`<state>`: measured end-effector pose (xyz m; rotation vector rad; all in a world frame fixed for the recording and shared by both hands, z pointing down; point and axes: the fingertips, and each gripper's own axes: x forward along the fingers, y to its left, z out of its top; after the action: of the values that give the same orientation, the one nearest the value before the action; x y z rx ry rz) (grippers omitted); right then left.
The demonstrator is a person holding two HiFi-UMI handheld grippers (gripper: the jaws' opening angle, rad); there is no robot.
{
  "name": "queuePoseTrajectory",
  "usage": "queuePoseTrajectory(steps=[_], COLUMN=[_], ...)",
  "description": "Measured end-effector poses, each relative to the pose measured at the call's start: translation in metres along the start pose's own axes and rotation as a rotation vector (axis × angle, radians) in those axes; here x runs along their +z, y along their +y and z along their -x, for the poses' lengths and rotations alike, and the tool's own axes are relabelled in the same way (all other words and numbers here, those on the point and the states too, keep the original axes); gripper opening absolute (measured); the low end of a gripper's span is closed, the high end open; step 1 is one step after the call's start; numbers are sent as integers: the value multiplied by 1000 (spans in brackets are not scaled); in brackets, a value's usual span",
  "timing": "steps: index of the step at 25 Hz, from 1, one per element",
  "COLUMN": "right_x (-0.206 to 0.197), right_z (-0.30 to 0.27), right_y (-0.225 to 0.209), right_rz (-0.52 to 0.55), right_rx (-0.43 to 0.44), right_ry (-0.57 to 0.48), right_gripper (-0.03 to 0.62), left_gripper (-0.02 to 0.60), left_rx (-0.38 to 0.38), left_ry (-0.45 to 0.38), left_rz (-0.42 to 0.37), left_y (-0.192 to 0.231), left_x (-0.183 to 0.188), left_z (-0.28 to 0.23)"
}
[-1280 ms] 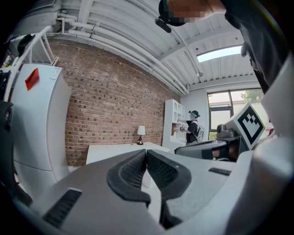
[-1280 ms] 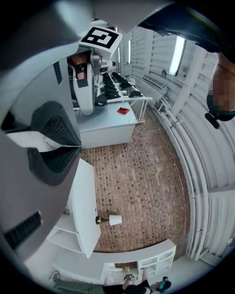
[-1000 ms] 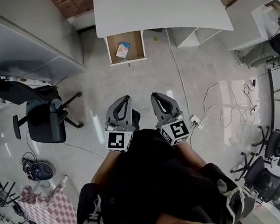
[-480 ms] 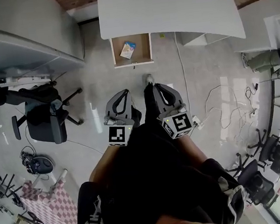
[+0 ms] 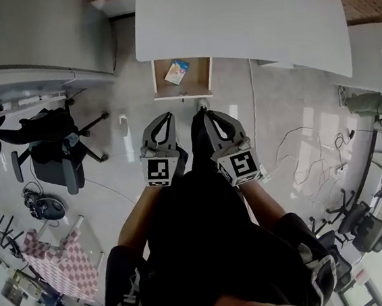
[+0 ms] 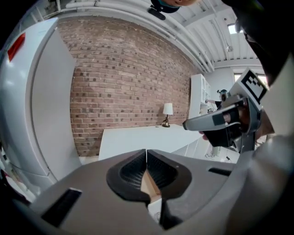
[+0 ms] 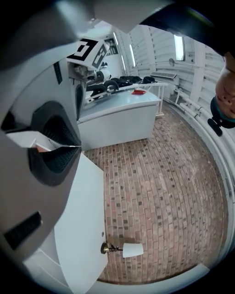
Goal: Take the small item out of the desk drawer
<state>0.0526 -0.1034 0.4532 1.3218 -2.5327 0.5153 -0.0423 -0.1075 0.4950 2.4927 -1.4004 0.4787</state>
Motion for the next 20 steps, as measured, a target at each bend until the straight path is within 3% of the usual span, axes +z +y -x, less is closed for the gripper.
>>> queuePoseTrajectory(steps=[5, 11, 16, 20], right_x=[-19, -52, -83, -102], right_z=[-43, -73, -92, -107], right_y=[-37, -79, -96, -103], right_rz=[-30, -83, -92, -99], right_rx=[13, 7, 19, 29], right_ry=[48, 100, 151, 170], right_gripper=[32, 32, 32, 32], left_gripper=[18, 179, 259, 310], left_rx=[-5, -14, -1, -35], left_ry=[101, 286, 418, 517], left_rz=[36, 36, 25, -36], left_y=[18, 29, 41, 42], left_x=[-56, -147, -218, -265], left_z=[-82, -170, -224, -262])
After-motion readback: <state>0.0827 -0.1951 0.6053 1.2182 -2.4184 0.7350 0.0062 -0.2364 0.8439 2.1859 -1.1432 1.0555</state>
